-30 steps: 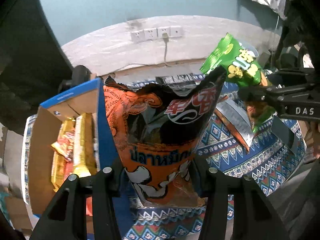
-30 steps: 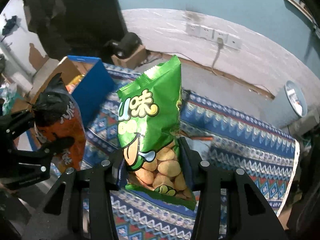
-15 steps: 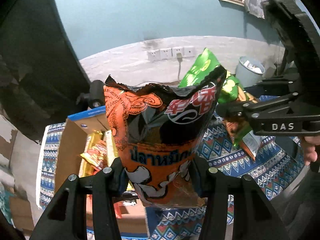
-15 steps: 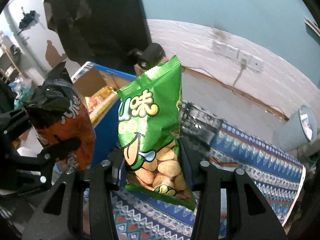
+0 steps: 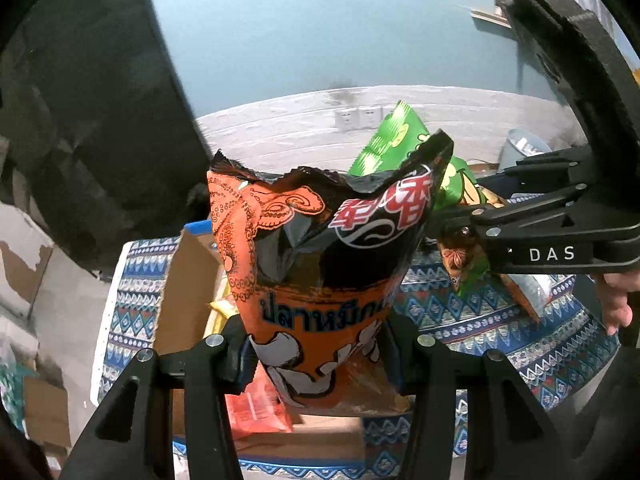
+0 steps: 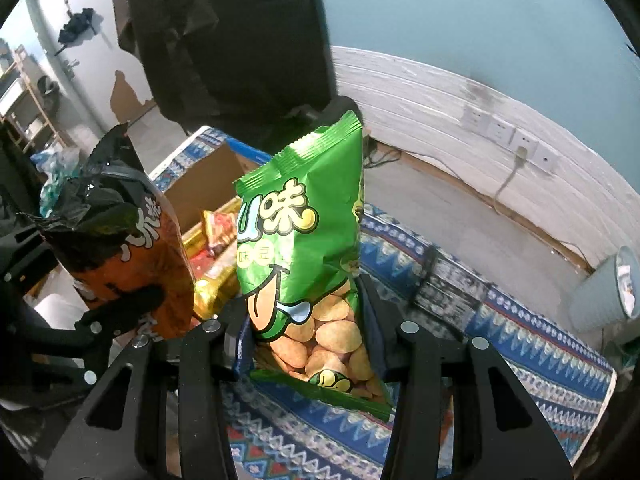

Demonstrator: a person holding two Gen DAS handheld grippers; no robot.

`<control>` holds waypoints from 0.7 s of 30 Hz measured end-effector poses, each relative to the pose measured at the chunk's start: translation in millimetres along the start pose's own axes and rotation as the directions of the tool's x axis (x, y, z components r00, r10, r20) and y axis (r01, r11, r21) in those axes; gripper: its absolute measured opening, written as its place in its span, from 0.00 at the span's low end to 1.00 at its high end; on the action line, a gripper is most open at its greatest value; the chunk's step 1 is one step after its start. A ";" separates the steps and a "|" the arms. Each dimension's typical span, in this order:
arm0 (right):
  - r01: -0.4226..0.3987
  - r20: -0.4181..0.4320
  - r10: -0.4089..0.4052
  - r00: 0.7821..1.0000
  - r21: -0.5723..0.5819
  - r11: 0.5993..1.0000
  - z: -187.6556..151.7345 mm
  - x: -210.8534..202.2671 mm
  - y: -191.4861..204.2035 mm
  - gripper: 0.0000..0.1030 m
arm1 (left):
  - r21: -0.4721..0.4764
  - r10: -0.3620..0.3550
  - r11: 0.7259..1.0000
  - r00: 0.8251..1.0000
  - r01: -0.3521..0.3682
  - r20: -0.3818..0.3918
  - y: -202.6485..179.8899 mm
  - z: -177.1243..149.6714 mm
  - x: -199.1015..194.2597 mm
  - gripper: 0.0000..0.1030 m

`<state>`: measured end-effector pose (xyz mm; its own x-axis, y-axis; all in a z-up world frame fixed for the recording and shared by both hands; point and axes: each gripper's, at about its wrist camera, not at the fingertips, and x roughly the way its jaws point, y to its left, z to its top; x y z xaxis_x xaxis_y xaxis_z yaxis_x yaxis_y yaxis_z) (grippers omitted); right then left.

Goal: Organize snacks
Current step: 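Lift the orange bag and green peanut bag and carry both over the box, then open both tools to drop the orange and green bags into the box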

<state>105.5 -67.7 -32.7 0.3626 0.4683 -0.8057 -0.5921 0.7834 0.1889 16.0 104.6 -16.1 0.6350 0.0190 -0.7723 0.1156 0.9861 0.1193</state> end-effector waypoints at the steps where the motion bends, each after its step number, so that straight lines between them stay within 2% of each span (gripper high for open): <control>1: -0.004 -0.001 0.004 1.000 -0.004 1.000 1.7 1.2 4.2 0.44 | -0.005 0.005 1.000 1.000 -0.005 -0.001 3.8 -1.2 0.3 0.50; 11: -0.044 -0.027 0.043 0.999 -0.035 0.998 19.7 33.2 42.3 0.44 | -0.054 0.056 0.997 0.998 -0.057 -0.016 43.1 -9.9 6.1 0.50; 18: -0.065 -0.050 0.062 0.997 -0.051 0.997 29.5 57.3 64.3 0.44 | -0.091 0.086 0.991 0.993 -0.094 -0.081 68.7 -21.1 24.2 0.50; 21: -0.076 -0.070 0.073 0.995 -0.052 0.996 31.6 68.9 71.0 0.44 | -0.090 0.126 0.987 0.986 -0.136 -0.106 75.5 -25.1 32.9 0.50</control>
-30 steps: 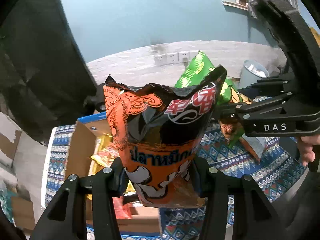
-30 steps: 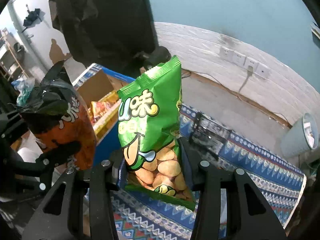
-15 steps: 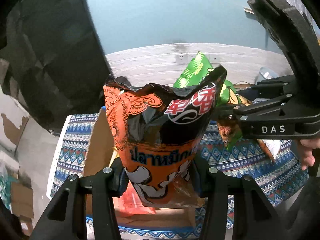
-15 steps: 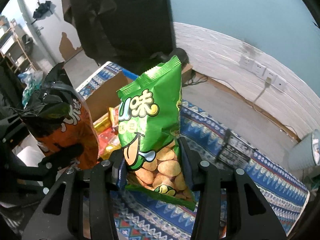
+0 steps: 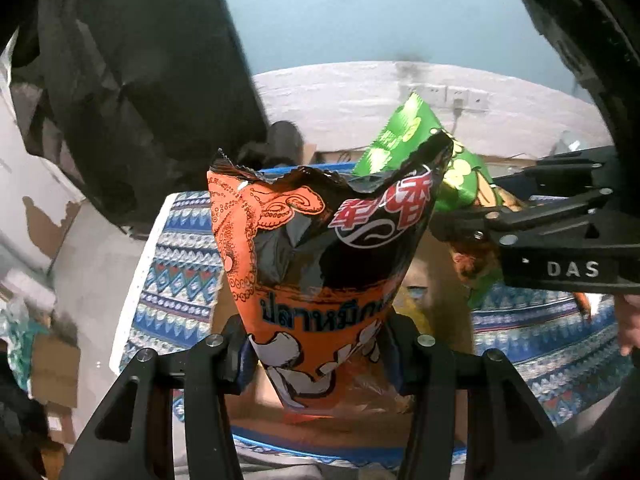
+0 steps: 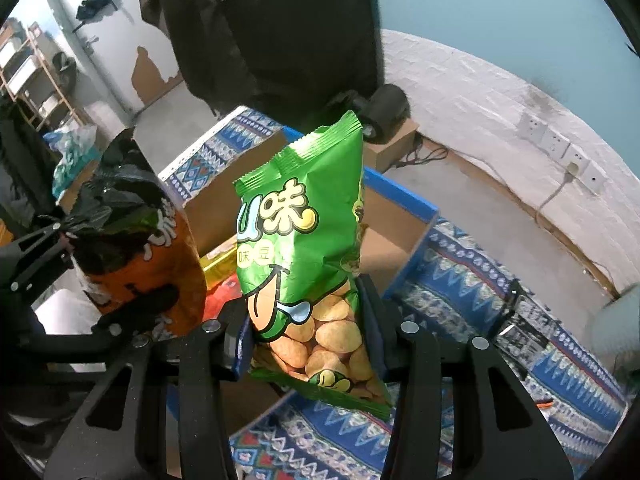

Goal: Organize snacks
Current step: 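Open both tools to drop the orange and green bags into the box, then move both tools back toward the black and white bags on the cloth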

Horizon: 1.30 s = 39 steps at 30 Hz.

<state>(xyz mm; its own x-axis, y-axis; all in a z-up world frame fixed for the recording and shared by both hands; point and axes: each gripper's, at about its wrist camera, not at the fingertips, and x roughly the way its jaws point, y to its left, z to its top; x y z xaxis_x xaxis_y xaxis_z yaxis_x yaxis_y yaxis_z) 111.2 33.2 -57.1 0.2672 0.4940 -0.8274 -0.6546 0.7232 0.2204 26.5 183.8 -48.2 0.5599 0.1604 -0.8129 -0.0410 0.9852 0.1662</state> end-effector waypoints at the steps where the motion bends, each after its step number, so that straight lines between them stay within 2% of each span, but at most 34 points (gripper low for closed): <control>1: -0.007 -0.006 0.007 1.000 0.002 1.000 0.7 3.9 2.0 0.44 | 0.000 0.011 1.000 1.000 -0.011 -0.006 1.1 -0.6 1.9 0.50; 9: -0.058 -0.036 0.058 0.998 -0.002 0.998 6.5 22.0 14.0 0.46 | -0.021 0.042 0.999 0.997 -0.044 -0.068 7.5 -2.2 15.9 0.51; 11: -0.060 -0.032 0.060 0.998 -0.001 0.998 7.3 19.5 14.3 0.52 | -0.017 0.053 0.998 0.995 -0.055 -0.081 5.9 -1.9 19.3 0.52; 13: -0.054 -0.022 0.054 0.998 -0.001 0.999 7.2 15.3 12.2 0.58 | -0.019 0.052 0.998 0.995 -0.053 -0.088 4.4 -1.2 21.3 0.55; 16: -0.043 -0.013 0.043 0.999 0.003 0.999 6.2 8.0 6.9 0.62 | -0.008 0.068 0.998 0.994 -0.069 -0.081 -0.6 2.4 19.0 0.64; 18: -0.029 -0.011 0.029 1.000 0.008 1.000 4.0 3.8 1.7 0.64 | 0.006 0.096 0.995 0.993 -0.096 -0.069 -3.7 4.9 17.4 0.79; 20: -0.023 -0.012 0.023 1.000 0.016 1.000 2.1 1.5 -4.0 0.64 | 0.013 0.118 0.993 0.991 -0.117 -0.058 -7.6 7.9 15.3 0.80; 26: 0.025 -0.009 -0.025 1.000 0.038 0.999 -5.2 -9.8 -25.7 0.67 | 0.007 0.076 0.997 0.995 -0.076 -0.058 -21.2 15.9 14.2 0.80; 39: 0.131 -0.012 -0.130 0.991 0.124 0.984 -35.4 -41.1 -101.2 0.72 | 0.032 -0.025 0.999 0.995 0.028 -0.095 -94.3 47.6 38.9 0.80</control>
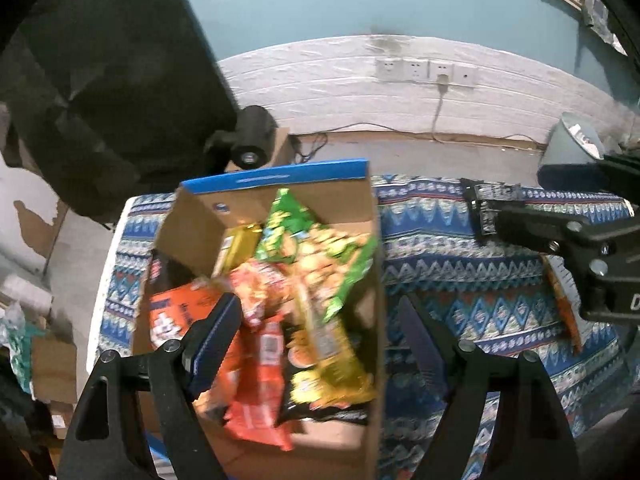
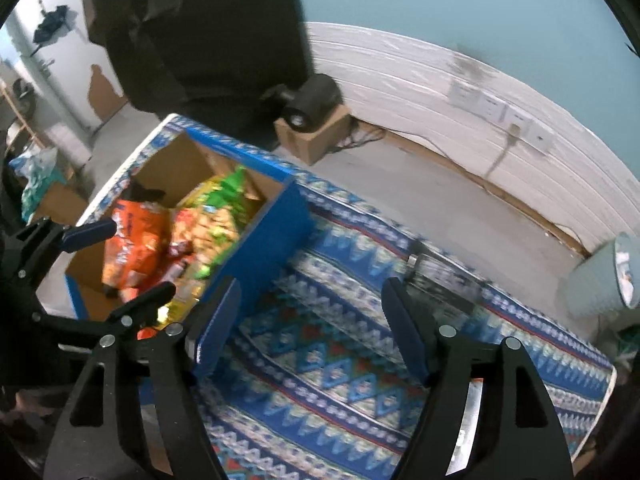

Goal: Organize snacks
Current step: 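Move both tools back toward the black and white bags on the cloth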

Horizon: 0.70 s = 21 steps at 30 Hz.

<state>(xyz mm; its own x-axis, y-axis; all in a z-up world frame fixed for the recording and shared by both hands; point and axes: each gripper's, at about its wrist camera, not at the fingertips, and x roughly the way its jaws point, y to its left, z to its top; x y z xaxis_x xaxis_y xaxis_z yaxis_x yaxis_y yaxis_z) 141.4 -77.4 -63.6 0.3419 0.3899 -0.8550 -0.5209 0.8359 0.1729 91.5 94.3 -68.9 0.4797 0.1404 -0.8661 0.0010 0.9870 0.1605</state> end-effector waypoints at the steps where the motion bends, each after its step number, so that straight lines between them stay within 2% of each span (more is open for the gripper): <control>1: 0.004 -0.001 -0.004 1.000 0.008 1.000 -3.0 -1.1 -5.9 0.72 | 0.004 0.001 1.000 1.000 -0.001 0.000 -6.1 3.3 2.2 0.80; 13: 0.092 -0.036 -0.088 0.995 0.128 0.987 -37.0 -7.4 -92.6 0.72 | -0.005 -0.077 0.997 0.996 0.077 -0.054 -68.3 36.6 30.3 0.80; 19: 0.133 -0.081 -0.120 0.989 0.174 0.976 -64.2 -2.5 -120.1 0.76 | -0.018 -0.133 0.991 0.986 0.131 -0.101 -98.8 47.3 54.2 0.80; 21: 0.126 -0.102 -0.107 0.989 0.199 0.972 -77.3 0.7 -128.2 0.76 | -0.008 -0.146 0.989 0.982 0.146 -0.119 -107.6 45.0 61.8 0.81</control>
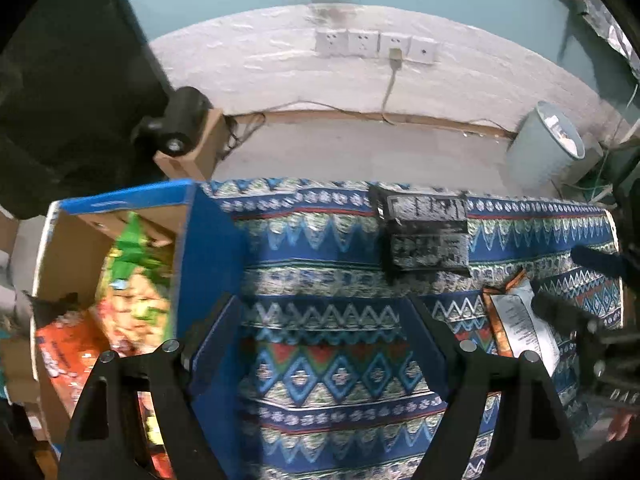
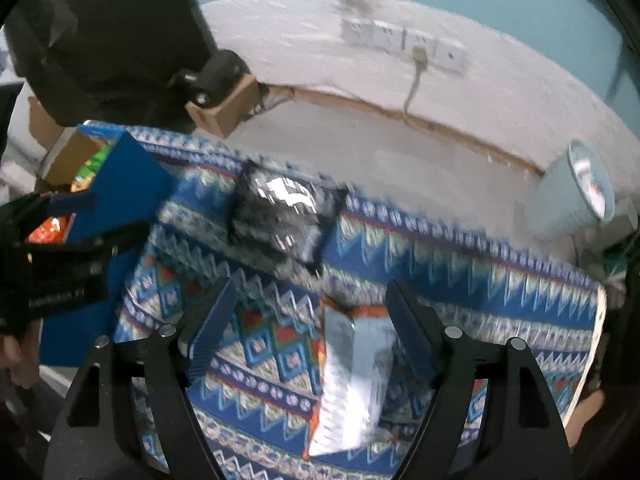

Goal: Organize snacks
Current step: 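Move both tools back toward the black and white bags on the cloth, then grasp the black bag with the left tool while the right tool grasps the white bag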

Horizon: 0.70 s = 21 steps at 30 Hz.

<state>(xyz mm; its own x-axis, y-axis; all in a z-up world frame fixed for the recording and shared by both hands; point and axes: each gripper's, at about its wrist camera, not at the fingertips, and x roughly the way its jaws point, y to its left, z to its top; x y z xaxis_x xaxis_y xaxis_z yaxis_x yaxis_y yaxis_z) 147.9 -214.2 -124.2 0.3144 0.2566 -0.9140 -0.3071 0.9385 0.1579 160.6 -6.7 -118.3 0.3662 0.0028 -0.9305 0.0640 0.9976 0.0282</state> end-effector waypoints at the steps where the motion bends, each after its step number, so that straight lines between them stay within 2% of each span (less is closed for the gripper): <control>1: -0.004 -0.013 0.004 1.000 0.013 1.000 -6.7 3.5 -5.0 0.76 | 0.011 -0.002 1.000 1.000 0.002 -0.011 -3.8 -1.9 3.6 0.80; 9: 0.020 -0.103 -0.015 0.995 0.048 0.999 -49.6 27.4 -21.6 0.76 | 0.078 -0.020 0.997 0.997 0.026 -0.075 -28.8 -22.2 25.1 0.81; 12: 0.045 -0.123 -0.040 0.992 0.035 0.998 -58.9 33.3 -22.2 0.76 | 0.101 -0.006 0.995 0.998 0.013 -0.069 -35.0 -27.0 26.2 0.80; 17: 0.061 -0.162 -0.053 0.985 0.040 0.997 -71.3 45.2 -30.0 0.76 | 0.110 -0.022 0.993 0.996 0.032 -0.087 -42.5 -34.5 30.0 0.81; 21: 0.049 -0.180 -0.036 0.983 0.063 0.997 -76.9 53.6 -34.8 0.76 | 0.132 -0.020 0.991 0.996 0.032 -0.089 -49.4 -36.8 33.2 0.80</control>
<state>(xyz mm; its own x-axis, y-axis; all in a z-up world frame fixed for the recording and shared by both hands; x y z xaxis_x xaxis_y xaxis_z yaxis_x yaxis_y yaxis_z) 106.4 -250.9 -207.4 0.1589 0.1765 -0.9714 -0.2342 0.9625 0.1366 135.4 -53.4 -164.1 0.2807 -0.0108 -0.9597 0.1973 0.9792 0.0467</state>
